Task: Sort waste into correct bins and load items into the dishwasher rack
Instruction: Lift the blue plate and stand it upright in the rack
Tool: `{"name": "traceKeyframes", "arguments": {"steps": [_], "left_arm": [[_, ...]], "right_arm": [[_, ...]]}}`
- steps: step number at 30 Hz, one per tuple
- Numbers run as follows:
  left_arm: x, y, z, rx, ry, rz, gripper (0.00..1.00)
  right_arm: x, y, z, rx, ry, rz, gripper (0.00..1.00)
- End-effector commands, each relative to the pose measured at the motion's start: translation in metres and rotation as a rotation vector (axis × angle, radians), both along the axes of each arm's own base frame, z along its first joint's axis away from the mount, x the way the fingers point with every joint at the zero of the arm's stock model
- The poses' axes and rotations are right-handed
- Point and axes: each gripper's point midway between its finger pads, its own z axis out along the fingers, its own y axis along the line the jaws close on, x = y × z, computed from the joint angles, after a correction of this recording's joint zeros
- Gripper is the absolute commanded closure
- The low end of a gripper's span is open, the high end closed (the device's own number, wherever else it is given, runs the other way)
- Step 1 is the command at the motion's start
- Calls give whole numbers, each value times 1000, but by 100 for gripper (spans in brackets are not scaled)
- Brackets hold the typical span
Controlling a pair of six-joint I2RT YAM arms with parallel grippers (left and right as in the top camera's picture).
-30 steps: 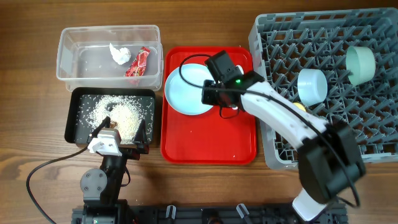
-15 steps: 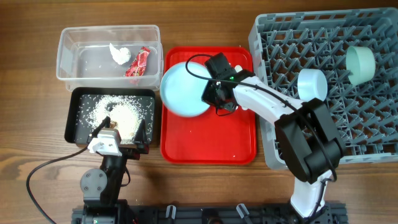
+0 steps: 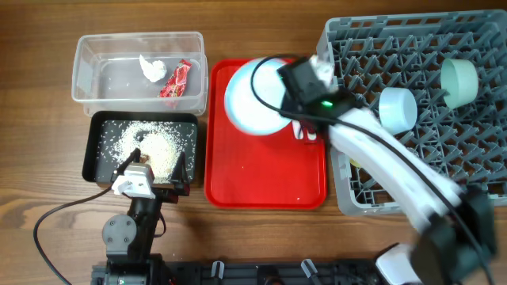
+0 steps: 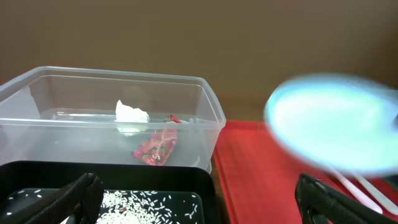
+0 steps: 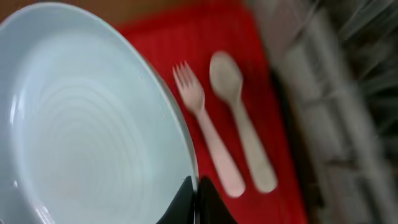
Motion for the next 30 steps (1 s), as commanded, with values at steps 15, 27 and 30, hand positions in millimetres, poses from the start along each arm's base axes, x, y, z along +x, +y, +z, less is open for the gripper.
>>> {"name": "traceKeyframes", "arguments": {"steps": [15,27,30], "left_arm": [[0,3,-2,12,3,14,0],[0,3,-2,12,2,14,0],[0,3,-2,12,2,14,0]], "right_arm": [[10,-254,193,-857,-390,-525,96],[65,-297,143,-1134,-132,-277,96],[79,-301,124,-1205,-66,-249,96]]}}
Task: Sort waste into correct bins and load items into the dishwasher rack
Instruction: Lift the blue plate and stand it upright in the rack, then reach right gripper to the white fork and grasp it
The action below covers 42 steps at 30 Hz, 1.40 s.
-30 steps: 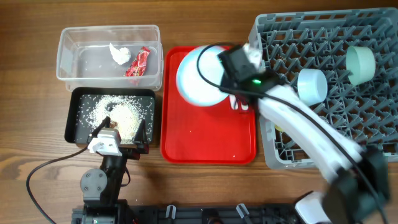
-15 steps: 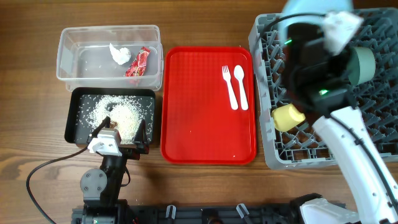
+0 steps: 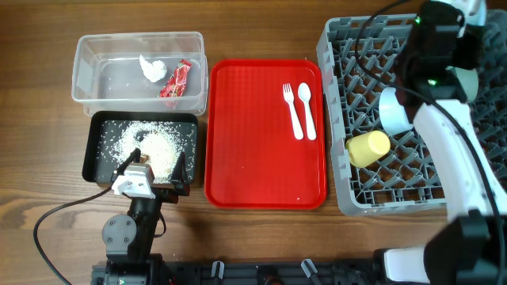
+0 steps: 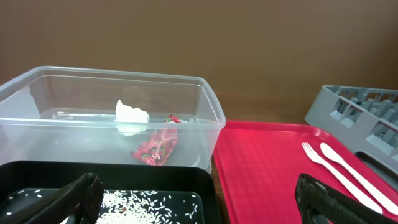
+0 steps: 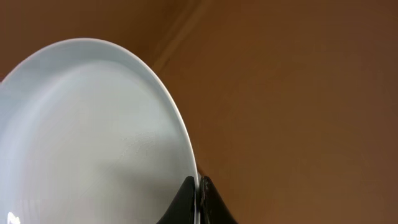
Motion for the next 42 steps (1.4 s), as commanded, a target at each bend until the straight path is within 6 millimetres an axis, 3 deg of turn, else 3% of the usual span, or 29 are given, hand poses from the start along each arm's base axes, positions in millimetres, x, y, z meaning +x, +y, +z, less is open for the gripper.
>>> {"name": "traceKeyframes", "arguments": {"steps": [1,9,12,18,21,24,27,34,39,42], "left_arm": [[0,3,-2,12,2,14,0],[0,3,-2,12,2,14,0],[0,3,-2,12,2,14,0],[0,3,-2,12,2,14,0],[0,3,-2,12,2,14,0],[0,3,-2,12,2,14,0],[0,3,-2,12,2,14,0],[0,3,-2,12,2,14,0],[0,3,-2,12,2,14,0],[0,3,-2,12,2,14,0]], "right_arm": [[20,-2,-28,-114,181,8,96],[43,1,-71,-145,275,27,96],[48,9,-69,-148,254,45,94],[54,36,-67,-170,261,100,66],[54,63,-47,-185,176,107,62],[54,101,-36,-183,150,188,62],[53,143,-38,-190,185,305,62],[26,265,-47,-17,173,676,60],[-32,344,-76,525,246,966,53],[-68,374,-93,880,372,1062,49]]}}
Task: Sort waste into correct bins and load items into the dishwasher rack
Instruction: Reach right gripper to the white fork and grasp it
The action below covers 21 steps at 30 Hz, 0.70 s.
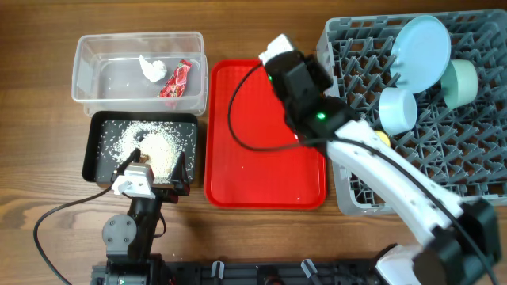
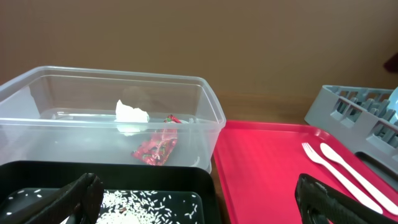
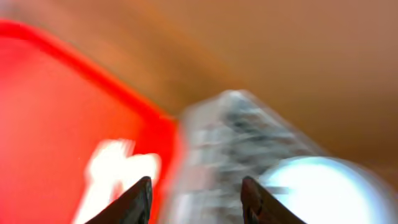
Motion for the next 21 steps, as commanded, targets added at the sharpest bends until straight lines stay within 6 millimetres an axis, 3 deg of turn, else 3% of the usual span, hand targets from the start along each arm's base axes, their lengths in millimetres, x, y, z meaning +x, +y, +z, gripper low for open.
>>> {"name": "traceKeyframes", "arguments": {"steps": [1,4,7,14,18,21], "left_arm": [[0,3,-2,12,1,14,0],[0,3,-2,12,1,14,0],[0,3,-2,12,1,14,0],[0,3,-2,12,1,14,0],[0,3,-2,12,1,14,0],[0,3,-2,12,1,14,0]], "right_arm": [[-45,58,-8,574,322,96,45],[-58,47,-35,596,461,9,43],[-58,37,-56,557,519,-34,41],[-20,16,-123,466,545,-121,38],[-8,5,-171,430,590,-179,39],[0,1,-192,424,597,-201,40]]}}
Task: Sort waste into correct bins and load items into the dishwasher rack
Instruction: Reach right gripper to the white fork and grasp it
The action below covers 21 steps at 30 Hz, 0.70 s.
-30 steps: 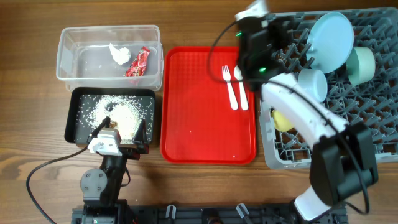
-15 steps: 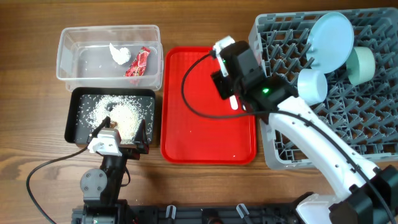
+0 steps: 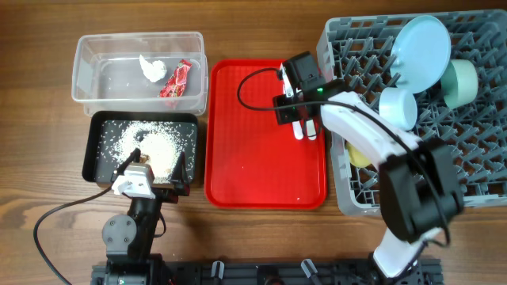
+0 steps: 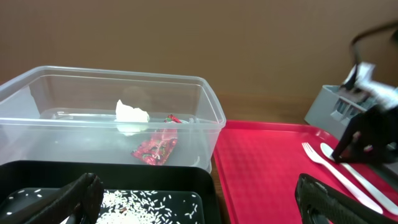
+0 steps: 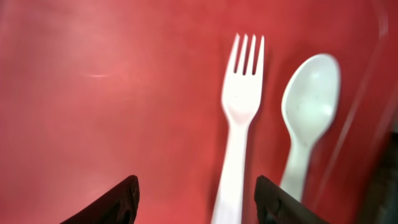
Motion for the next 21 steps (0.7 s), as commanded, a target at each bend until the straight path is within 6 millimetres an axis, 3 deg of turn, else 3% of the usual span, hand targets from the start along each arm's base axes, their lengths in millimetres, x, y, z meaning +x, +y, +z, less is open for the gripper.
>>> {"name": "traceKeyframes", "arguments": {"steps": [1,7,15,21], "left_arm": [[0,3,-2,12,2,14,0],[0,3,-2,12,2,14,0],[0,3,-2,12,2,14,0],[0,3,-2,12,1,14,0]], "right_arm": [[12,-9,-31,-32,19,-39,40],[10,-6,-53,-37,51,-27,57],[-2,-12,-58,-64,101,-36,96],[-4,-13,-47,-54,98,-67,96]]}}
